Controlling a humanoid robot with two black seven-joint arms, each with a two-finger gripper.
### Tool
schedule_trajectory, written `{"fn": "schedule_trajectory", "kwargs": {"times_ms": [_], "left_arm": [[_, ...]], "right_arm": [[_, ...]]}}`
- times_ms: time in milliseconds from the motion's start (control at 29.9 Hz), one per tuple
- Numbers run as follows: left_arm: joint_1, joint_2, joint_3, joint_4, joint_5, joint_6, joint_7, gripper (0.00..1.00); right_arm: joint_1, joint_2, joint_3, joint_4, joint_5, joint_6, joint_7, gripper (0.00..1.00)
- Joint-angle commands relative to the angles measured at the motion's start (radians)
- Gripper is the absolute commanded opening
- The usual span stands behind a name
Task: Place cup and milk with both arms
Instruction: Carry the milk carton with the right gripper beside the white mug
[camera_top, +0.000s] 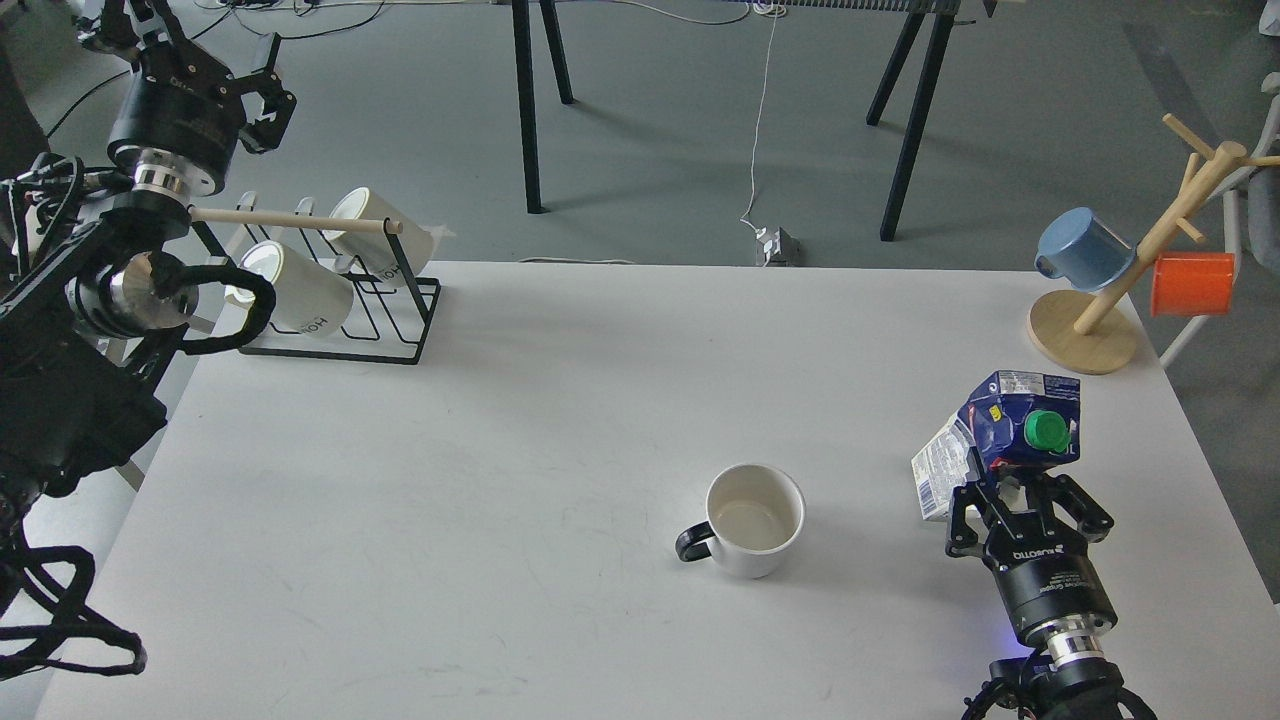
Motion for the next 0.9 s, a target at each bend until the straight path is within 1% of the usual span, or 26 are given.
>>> {"fn": "schedule_trajectory", "kwargs": {"times_ms": [0, 167, 368, 568, 869], "left_arm": [[0.002, 0.000, 0.001, 0.001, 0.000, 0.001, 0.000, 1.00], [0.002, -0.003, 0.000, 0.001, -0.001, 0.001, 0.000, 1.00], [0.012, -0.008, 0.000, 0.001, -0.001, 0.001, -0.001, 1.00], [0.015, -0.006, 0.000, 0.001, -0.001, 0.001, -0.003, 1.00], [0.017, -0.003, -0.002, 0.001, -0.001, 0.000, -0.001, 1.00]], "right_arm": [[0.004, 0.025, -0.062, 0.008, -0.040, 0.000, 0.002, 0.36], [0.016, 0.059, -0.105, 0.008, -0.109, 0.000, 0.002, 0.37], [0.065, 0.088, -0.151, -0.006, -0.118, 0.000, 0.002, 0.37], [0.070, 0.100, -0.157, -0.023, -0.135, 0.000, 0.002, 0.41], [0.070, 0.115, -0.160, -0.053, -0.136, 0.000, 0.002, 0.43]]}}
